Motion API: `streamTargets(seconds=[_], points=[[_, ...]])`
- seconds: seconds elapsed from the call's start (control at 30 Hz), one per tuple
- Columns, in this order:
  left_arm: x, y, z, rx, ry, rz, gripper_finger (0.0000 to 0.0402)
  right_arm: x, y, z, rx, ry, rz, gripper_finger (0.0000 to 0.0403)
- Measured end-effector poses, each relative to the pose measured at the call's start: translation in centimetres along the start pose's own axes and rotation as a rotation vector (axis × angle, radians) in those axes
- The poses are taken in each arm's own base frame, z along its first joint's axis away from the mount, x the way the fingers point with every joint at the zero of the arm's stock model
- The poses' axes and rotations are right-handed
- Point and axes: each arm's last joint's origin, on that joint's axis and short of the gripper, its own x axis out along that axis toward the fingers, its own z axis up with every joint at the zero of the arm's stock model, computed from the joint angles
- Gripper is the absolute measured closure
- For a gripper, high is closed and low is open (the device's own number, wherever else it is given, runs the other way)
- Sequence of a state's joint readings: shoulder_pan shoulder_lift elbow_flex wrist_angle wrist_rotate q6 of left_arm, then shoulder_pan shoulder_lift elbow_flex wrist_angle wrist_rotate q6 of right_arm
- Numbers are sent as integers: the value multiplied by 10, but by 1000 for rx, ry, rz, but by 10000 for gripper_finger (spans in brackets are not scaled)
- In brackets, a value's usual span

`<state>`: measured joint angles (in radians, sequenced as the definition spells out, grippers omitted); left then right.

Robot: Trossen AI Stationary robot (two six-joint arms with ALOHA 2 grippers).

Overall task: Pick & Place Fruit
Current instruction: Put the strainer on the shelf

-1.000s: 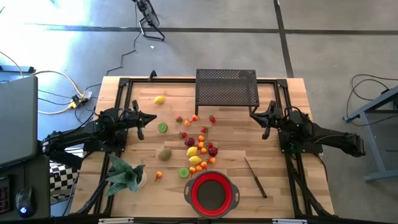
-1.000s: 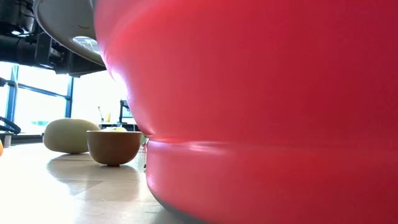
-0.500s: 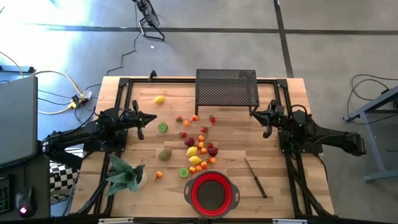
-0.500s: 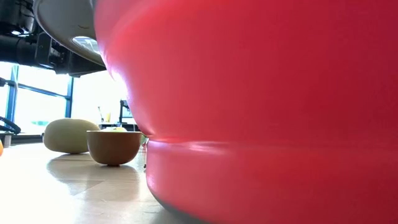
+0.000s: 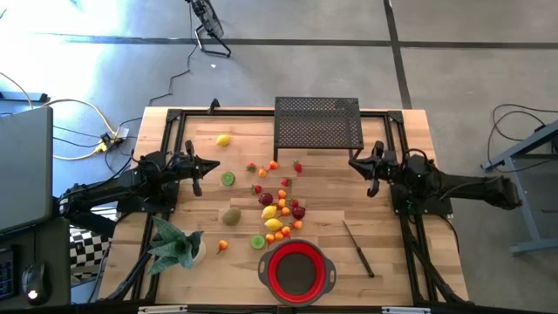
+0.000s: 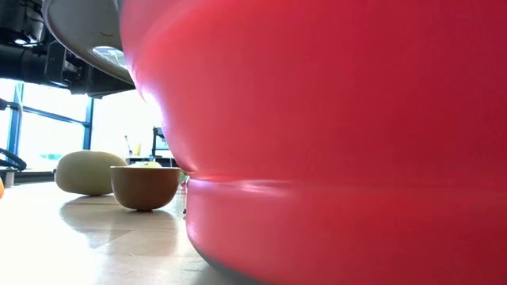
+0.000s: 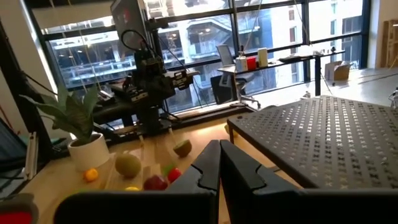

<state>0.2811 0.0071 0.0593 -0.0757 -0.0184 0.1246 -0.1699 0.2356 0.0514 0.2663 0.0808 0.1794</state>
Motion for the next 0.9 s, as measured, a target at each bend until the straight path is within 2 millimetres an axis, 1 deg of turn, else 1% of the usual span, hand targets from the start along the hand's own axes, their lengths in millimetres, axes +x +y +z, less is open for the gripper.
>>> streamTargets(seconds=[0.33, 0.57, 0.7, 0.77, 0.9], points=[[0, 0, 0, 0, 0, 0, 402, 17, 8, 35, -6, 75, -2, 401], [0, 0, 0, 0, 1, 0, 402, 39, 16, 57, -6, 195, -13, 401], [0, 0, 0, 0, 1, 0, 402, 53, 28, 74, -8, 224, 23, 401], [0, 0, 0, 0, 1, 0, 402, 61, 36, 82, -11, 236, 47, 401], [0, 0, 0, 0, 1, 0, 402, 74, 56, 98, -30, 251, 35, 400]])
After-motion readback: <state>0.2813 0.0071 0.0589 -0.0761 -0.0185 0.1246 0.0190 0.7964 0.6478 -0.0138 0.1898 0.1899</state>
